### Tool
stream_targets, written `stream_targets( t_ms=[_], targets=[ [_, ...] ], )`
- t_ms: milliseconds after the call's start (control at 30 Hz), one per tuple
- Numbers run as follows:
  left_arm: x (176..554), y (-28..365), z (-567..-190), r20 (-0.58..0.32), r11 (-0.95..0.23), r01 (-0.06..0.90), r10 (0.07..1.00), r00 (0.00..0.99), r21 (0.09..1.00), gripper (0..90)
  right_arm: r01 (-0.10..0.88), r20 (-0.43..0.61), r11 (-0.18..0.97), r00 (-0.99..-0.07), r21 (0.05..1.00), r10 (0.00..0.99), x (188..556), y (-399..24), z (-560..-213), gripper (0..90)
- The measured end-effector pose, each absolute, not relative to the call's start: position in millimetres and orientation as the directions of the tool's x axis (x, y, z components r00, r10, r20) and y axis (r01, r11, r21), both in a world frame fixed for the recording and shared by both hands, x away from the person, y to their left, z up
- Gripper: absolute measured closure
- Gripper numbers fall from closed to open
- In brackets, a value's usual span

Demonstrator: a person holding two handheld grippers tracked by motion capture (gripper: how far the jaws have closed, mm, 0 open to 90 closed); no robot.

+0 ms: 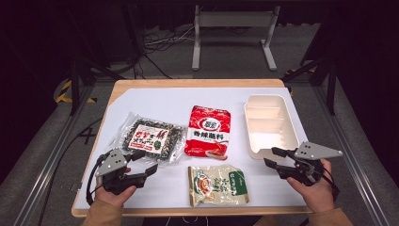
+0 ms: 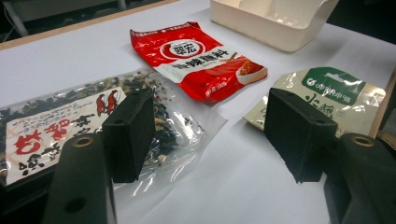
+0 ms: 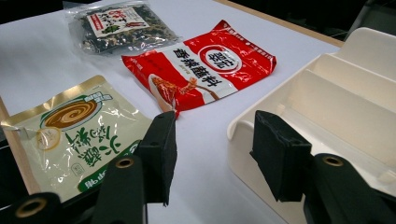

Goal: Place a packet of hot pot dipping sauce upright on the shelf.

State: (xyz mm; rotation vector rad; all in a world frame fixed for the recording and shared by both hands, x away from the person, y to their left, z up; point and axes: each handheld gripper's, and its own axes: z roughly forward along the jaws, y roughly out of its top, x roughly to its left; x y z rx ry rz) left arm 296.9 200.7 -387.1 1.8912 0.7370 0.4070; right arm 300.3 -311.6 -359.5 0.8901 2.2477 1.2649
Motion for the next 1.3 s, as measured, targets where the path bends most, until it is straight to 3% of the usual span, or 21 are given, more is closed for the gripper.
stream_targets(
  t_ms=[633, 1300],
  targets=[
    [297, 199, -385, -0.024, -0.301, 0.299, 0.667, 0.745, 0.905, 35.6, 0.374, 0.001, 0.425, -0.751, 0.824, 0.66, 294, -289, -351, 44.4],
    [298, 198, -387, -0.029, -0.307, 0.307, 0.662, 0.749, 0.901, 35.2, 0.473, 0.102, 0.494, -0.789, 0.729, 0.606, 301, -259, -385, 38.4]
  ],
)
